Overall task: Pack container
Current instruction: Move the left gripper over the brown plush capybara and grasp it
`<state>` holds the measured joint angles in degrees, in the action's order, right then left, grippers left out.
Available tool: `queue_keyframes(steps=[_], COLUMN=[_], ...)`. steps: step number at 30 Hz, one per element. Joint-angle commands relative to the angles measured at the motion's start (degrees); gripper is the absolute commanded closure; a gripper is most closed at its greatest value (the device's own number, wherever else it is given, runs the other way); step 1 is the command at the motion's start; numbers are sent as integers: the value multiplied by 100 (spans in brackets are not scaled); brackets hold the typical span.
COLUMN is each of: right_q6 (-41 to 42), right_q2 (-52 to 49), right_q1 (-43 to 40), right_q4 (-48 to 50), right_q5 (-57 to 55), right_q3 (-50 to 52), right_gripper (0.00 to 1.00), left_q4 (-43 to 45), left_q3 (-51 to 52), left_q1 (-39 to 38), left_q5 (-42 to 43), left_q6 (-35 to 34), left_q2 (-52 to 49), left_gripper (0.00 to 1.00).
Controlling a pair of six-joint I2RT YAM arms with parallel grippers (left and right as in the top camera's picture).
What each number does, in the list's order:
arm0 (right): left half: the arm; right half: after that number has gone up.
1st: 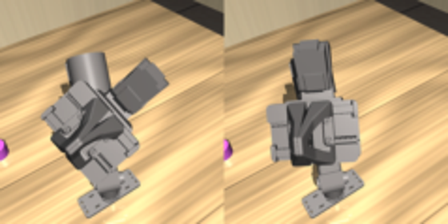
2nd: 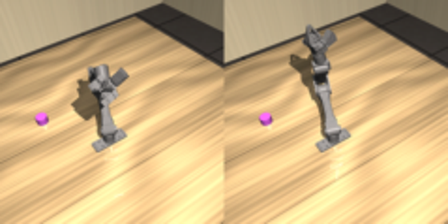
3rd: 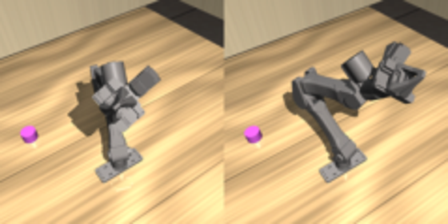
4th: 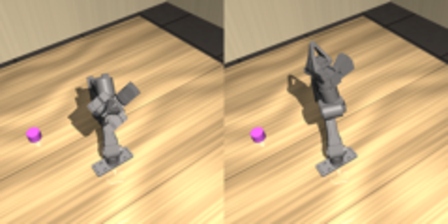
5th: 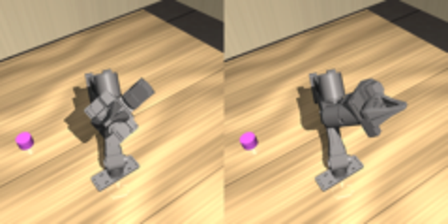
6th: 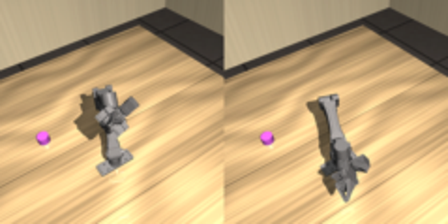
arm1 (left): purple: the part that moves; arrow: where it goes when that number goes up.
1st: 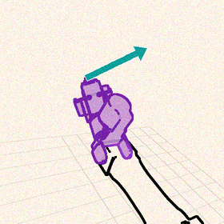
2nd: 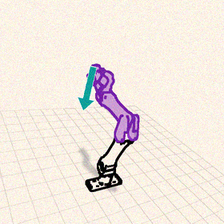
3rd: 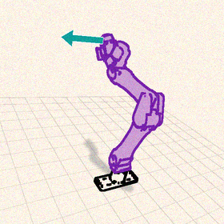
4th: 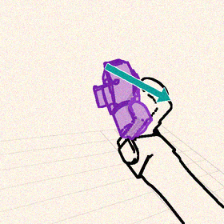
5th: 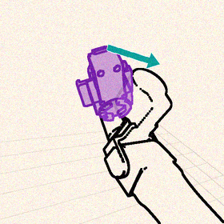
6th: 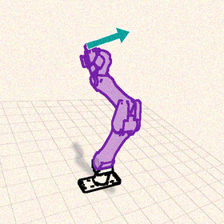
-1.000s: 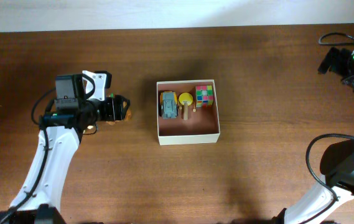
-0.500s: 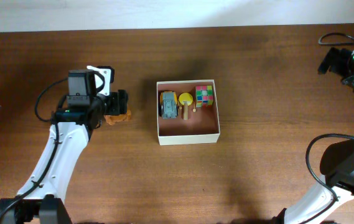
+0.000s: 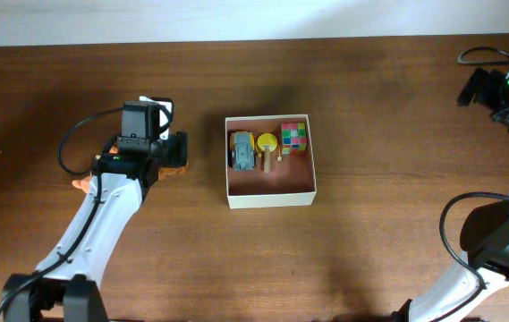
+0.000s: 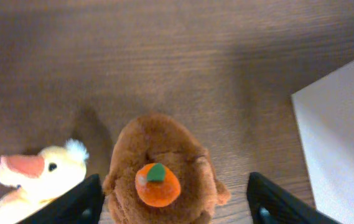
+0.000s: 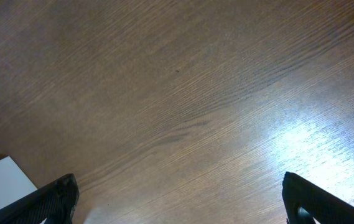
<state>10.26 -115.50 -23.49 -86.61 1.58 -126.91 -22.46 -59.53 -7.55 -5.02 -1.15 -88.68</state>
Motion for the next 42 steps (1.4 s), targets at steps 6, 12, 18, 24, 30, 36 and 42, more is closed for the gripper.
queue_keyframes(steps=[6, 12, 18, 24, 30, 36, 42], right_q6=[-31, -31, -31, -31, -31, -31, -31], right_q2=[26, 26, 26, 26, 26, 26, 26], right_q1=[26, 26, 26, 26, 26, 26, 26], right_q4=[2, 0, 2, 2, 2, 2, 2], right_q5=[33, 33, 33, 33, 33, 33, 33], right_q3=[-44, -44, -44, -44, -44, -44, -44], right_gripper=[1, 1, 1, 1, 2, 1, 1], left_q4=[7, 214, 205, 168, 168, 188, 254], left_q3=[-105, -105, -105, -105, -105, -105, -116], left_q1=[-33, -28, -28, -28, -28, -28, -28], left_q5=[-234, -234, -234, -234, -236, -243, -369], left_q6=[-258, -457, -570, -570, -573, -570, -570], left_q2=[-326, -326, -326, -326, -326, -323, -321], left_gripper=[23, 30, 34, 44, 72, 95, 98])
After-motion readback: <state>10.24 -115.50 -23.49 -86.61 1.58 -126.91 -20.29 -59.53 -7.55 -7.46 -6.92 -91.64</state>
